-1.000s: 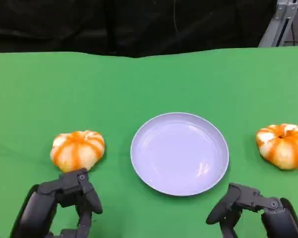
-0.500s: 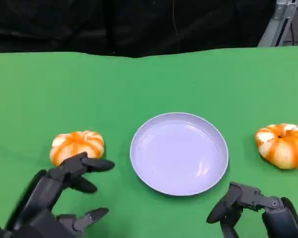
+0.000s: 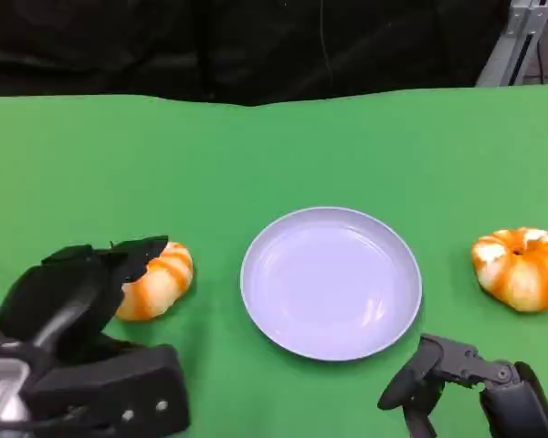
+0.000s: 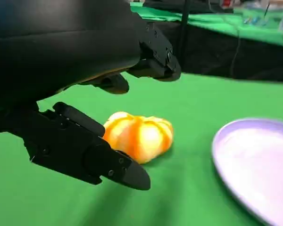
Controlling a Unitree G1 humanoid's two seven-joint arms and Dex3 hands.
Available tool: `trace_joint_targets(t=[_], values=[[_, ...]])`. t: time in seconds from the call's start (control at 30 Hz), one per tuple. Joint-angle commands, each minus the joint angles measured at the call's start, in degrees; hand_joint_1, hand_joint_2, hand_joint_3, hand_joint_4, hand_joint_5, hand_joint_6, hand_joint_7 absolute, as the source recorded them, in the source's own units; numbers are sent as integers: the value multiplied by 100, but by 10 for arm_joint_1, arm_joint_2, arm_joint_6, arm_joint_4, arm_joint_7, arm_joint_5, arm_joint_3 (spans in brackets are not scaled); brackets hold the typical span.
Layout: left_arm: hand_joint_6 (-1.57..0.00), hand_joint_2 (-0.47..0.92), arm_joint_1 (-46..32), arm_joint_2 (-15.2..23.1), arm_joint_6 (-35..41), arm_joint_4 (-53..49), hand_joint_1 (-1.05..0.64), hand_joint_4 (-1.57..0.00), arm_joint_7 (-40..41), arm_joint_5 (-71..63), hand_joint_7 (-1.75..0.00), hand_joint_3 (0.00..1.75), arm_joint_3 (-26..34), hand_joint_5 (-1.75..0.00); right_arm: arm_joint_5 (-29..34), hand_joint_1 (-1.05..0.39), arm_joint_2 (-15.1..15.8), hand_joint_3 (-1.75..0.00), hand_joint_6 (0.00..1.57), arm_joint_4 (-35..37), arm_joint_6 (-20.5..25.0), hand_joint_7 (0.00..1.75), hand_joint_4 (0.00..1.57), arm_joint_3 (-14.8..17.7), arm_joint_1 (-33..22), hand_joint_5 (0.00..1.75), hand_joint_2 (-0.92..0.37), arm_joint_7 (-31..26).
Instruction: Grasp the bread from the table and place it into the plate.
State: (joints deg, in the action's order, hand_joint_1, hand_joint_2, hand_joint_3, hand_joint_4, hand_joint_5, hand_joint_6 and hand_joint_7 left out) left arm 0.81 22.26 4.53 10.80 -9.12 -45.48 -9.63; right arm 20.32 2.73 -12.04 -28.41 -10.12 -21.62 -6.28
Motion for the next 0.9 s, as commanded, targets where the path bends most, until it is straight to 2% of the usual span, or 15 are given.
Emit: trace_joint_targets(t=[0.03, 0.33, 0.47, 0.53, 0.57, 0.6, 0.63, 0.7, 0.73, 0.77, 0.8, 0.83, 0.87, 0.9], values=[[-27, 87, 52, 3, 26, -65, -60, -18, 17, -51, -1, 0, -33, -26, 1, 7, 3, -143, 88, -5, -2, 126, 86, 0, -3, 152, -22, -3], [-30, 88, 166, -32, 61, -261, -59, -26, 59, -74, -1, 0, -93, -26, 6, 5, 2, -142, 89, -7, -3, 125, 86, -3, -5, 150, -22, -7], [-34, 89, 215, -49, 62, -363, -54, -31, 84, -65, -2, 0, -115, -25, 4, 6, 3, -142, 89, -5, -5, 124, 86, -3, -4, 150, -22, -7], [-42, 89, 235, -58, 48, -415, -47, -41, 101, -51, -4, 0, -122, -27, 7, 5, 2, -143, 89, -8, -2, 124, 87, -3, -6, 150, -22, -7], [-56, 90, 247, -62, 32, -445, -39, -57, 115, -42, -6, 1, -124, -42, 7, 5, 1, -143, 89, -9, 0, 124, 87, -3, -6, 151, -22, -7], [-74, 91, 256, -64, 17, -469, -33, -65, 128, -33, -7, 1, -125, -84, 7, 5, 1, -144, 89, -10, 1, 124, 87, -4, -7, 151, -22, -6], [-93, 91, 263, -65, 2, -488, -29, -75, 141, -27, -10, 1, -127, -117, 7, 5, 1, -143, 89, -10, 1, 124, 86, -4, -7, 151, -22, -6], [-119, 91, 268, -59, -34, -506, -21, -85, 174, -18, -15, 0, -132, -154, 7, 5, 0, -143, 89, -9, -1, 124, 87, -5, -6, 151, -22, -8], [-117, 91, 269, -57, -45, -510, -18, -85, 185, -15, -39, 2, -134, -164, 7, 5, 0, -144, 89, -9, -2, 124, 87, -6, -6, 151, -22, -8], [-106, 92, 268, -54, -58, -511, -17, -84, 201, -12, -69, 3, -135, -169, 7, 5, -1, -144, 89, -9, -2, 124, 87, -6, -6, 151, -21, -9], [-90, 92, 266, -51, -67, -506, -16, -84, 209, -6, -111, 6, -134, -172, 7, 6, -1, -144, 89, -9, -2, 124, 87, -6, -6, 151, -21, -9], [-79, 92, 263, -49, -77, -498, -16, -84, 218, 1, -137, 11, -131, -173, 8, 6, 0, -144, 89, -9, -2, 124, 87, -5, -6, 151, -21, -9], [-72, 92, 261, -47, -85, -493, -14, -86, 224, 6, -157, 14, -129, -174, 8, 6, 0, -145, 89, -9, -2, 124, 86, -5, -6, 151, -21, -9], [-69, 92, 257, -44, -93, -482, -14, -86, 230, 11, -164, 15, -126, -174, 7, 5, 0, -145, 89, -9, -3, 124, 86, -5, -5, 151, -21, -9]])
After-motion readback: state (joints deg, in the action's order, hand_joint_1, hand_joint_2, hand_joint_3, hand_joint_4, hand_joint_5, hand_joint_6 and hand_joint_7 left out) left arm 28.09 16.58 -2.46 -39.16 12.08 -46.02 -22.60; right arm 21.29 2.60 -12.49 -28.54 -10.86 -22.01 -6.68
